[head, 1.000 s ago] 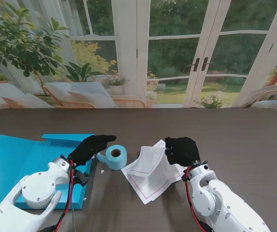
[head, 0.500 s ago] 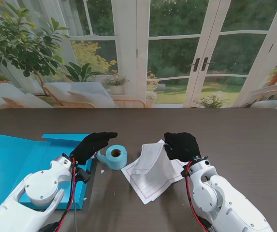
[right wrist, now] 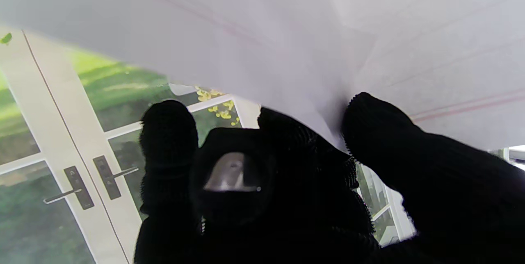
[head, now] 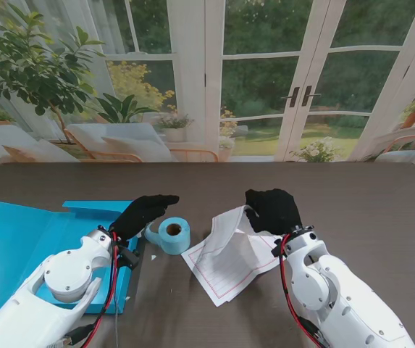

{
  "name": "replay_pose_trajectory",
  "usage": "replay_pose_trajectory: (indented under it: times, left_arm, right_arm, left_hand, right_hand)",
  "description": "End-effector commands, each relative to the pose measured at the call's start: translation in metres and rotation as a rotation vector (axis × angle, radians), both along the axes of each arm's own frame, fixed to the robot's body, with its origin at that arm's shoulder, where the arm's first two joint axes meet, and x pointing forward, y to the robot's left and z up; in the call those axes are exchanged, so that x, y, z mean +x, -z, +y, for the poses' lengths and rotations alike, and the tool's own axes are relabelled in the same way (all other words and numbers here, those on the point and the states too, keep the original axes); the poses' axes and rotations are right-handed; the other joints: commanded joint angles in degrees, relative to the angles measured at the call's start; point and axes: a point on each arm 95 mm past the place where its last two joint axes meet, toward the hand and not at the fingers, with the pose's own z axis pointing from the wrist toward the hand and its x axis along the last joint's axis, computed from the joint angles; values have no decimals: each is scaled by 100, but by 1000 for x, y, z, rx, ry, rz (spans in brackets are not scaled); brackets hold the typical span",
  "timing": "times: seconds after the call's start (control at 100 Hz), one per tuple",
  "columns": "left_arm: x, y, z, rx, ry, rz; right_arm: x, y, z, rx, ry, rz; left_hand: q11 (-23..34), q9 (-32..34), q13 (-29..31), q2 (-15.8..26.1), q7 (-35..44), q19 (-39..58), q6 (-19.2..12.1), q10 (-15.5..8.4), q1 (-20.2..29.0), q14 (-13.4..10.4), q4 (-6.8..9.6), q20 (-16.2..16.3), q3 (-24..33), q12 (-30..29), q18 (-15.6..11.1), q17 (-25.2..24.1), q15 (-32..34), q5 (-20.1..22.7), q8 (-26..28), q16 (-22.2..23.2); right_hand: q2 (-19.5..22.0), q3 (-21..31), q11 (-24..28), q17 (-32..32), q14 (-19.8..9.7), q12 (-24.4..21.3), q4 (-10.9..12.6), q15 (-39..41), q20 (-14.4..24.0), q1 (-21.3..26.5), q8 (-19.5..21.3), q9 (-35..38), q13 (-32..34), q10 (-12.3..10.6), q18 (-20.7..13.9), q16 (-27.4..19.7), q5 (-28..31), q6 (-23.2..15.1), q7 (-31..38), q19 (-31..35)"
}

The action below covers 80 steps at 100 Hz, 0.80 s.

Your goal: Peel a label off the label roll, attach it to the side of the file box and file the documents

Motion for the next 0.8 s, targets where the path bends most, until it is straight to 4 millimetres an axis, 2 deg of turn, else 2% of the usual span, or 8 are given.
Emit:
replay_pose_trajectory:
  times: [0.0,0.49,0.69,0.71,0.79]
  left_arm:
    - [1,1,-4,-10,18,8]
    - [16,15,-9,-77,18,79]
    - [20,18,-13,-131,53,125]
    - [20,19,-13,-131,57,129]
    - [21,20,-13,-130,80,145]
  right_arm:
    - [1,-9,5,2,-21,-13]
    - [-6,-50,5,46,-54,-64]
    - [-5,-69,8,60,-82,-96]
    - [-5,-71,9,61,-84,-99]
    - [-4,-78,11,68,-93,-109]
  left_hand:
    - [-73,-152,-134,249,-106,-88,-28,-16,-142,82,-222,82,-92,-16,-107,-105,-37,-103,-31,28]
    - [-9,-69,-71,199,-159,36,-51,128,-291,225,-340,195,-243,67,60,43,0,-277,-67,60]
    - [63,57,41,170,-169,134,-7,213,-618,312,-625,330,-539,226,144,127,63,-344,-88,176]
    - [69,58,48,171,-166,153,6,220,-669,311,-734,380,-569,286,153,130,64,-361,-90,214]
    - [70,45,30,172,-180,163,71,232,-892,292,-861,419,-697,334,147,137,55,-415,-96,241]
  right_hand:
    - [-270,557,216,2139,-866,86,-133,185,130,-41,115,505,61,232,-93,120,149,-110,280,335]
    - [-266,554,220,2147,-892,98,-131,212,255,-11,145,504,62,238,-78,175,141,-90,275,350]
    - [-274,552,211,2152,-874,99,-128,208,307,11,153,502,61,249,-68,186,141,-88,269,348]
    - [-275,552,210,2151,-865,99,-128,207,310,12,154,503,60,246,-66,187,141,-88,269,347]
    - [-276,553,203,2152,-862,97,-126,202,319,24,154,500,60,257,-60,186,141,-88,268,349]
